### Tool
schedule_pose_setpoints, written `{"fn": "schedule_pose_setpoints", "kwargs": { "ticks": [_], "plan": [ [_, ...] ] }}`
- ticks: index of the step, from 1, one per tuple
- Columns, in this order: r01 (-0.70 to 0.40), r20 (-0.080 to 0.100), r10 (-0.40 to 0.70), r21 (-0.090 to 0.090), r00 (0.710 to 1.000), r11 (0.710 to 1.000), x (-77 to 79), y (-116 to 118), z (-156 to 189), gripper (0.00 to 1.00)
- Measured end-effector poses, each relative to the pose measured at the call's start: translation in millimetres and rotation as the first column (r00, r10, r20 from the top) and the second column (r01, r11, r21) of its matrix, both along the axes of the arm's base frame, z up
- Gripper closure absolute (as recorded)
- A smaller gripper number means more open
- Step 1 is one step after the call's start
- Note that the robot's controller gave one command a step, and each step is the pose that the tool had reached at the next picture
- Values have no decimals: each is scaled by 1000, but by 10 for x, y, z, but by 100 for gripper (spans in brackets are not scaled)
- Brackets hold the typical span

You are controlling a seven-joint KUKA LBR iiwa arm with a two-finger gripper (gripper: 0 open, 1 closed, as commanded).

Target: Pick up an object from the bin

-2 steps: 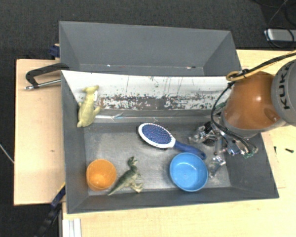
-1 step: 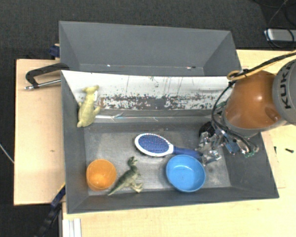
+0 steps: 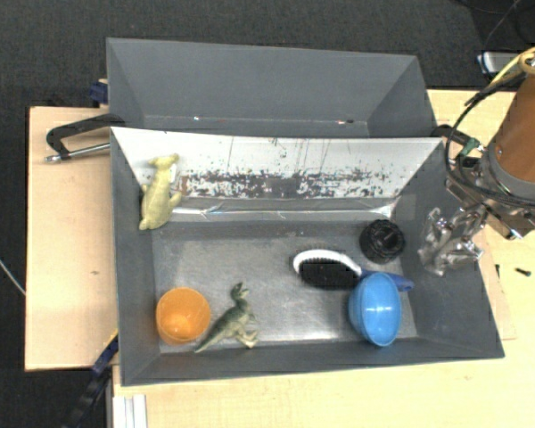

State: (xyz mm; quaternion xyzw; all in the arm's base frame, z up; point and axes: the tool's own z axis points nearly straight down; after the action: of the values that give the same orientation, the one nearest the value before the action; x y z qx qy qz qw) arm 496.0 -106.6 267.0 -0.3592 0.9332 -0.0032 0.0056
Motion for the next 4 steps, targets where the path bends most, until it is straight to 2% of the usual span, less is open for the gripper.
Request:
{"fn": "schedule_pose_setpoints", "kwargs": {
  "ticks": [1, 2, 3, 4],
  "plan": [
    [-65, -18, 65, 6, 998, 998, 81, 67, -1237, 100],
    [-65, -10, 65, 3, 998, 998, 98, 60, -1194, 0],
    [7, -18, -6, 7, 1000, 1000, 226, 689, -1838, 0],
    [10, -8, -10, 3, 1000, 1000, 249, 647, -1799, 100]
  ]
}}
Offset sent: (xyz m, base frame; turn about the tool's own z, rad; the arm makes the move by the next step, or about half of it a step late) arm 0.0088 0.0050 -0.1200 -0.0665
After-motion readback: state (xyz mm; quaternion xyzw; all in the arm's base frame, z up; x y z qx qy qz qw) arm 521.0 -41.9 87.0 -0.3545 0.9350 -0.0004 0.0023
